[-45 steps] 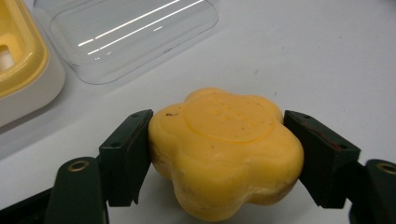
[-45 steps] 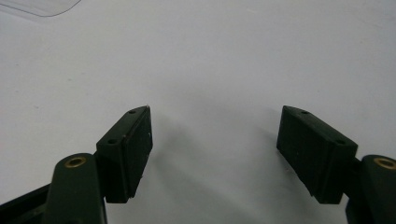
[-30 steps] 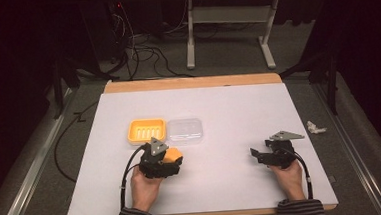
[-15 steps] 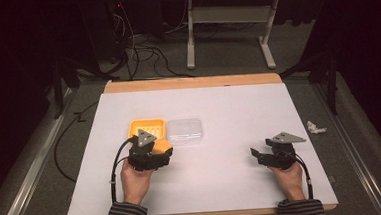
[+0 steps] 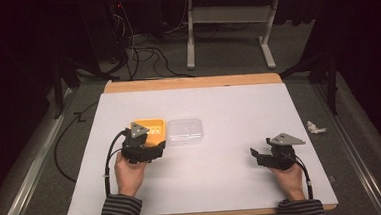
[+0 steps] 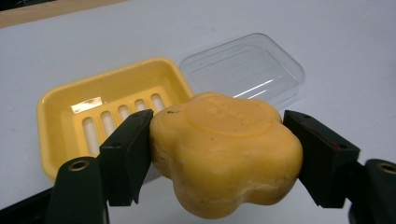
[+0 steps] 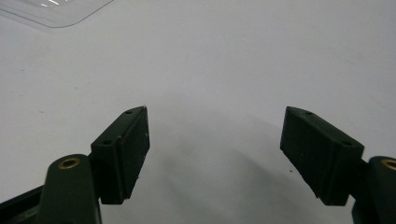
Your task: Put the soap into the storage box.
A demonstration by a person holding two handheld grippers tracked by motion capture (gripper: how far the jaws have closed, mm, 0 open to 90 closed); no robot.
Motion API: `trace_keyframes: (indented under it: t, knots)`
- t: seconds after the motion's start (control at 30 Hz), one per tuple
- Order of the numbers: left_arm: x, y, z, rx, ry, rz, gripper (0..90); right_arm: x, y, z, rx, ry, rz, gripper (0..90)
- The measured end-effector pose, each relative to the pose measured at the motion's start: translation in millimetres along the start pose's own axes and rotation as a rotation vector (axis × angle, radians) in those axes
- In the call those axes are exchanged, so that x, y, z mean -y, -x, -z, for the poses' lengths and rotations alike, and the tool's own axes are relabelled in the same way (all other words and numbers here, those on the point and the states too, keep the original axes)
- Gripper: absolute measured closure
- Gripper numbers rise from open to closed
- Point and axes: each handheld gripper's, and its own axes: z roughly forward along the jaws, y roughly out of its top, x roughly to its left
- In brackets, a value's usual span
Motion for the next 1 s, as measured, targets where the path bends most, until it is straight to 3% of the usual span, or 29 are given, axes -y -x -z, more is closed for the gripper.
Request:
trace_keyframes:
  t: [0.27,0.53,0.73,1.0]
  knots:
    - [-7.8,-9.5,-1.2,-0.014,0.018,0.036,27.8,0.4,-0.3,0.3,0.012,0.006,-0.005,24.6]
    - [-16.0,-14.8,-3.9,-0.033,0.039,0.024,27.8,0.6,0.7,0.8,0.011,0.005,-0.017,23.9]
    - [-21.7,-21.2,-9.4,-0.048,0.041,0.046,27.9,0.6,1.2,0.7,0.008,0.005,-0.019,23.8]
    - [-26.2,-30.6,-20.3,-0.083,0.044,0.046,27.8,0.7,1.5,1.3,0.012,0.012,-0.016,23.8]
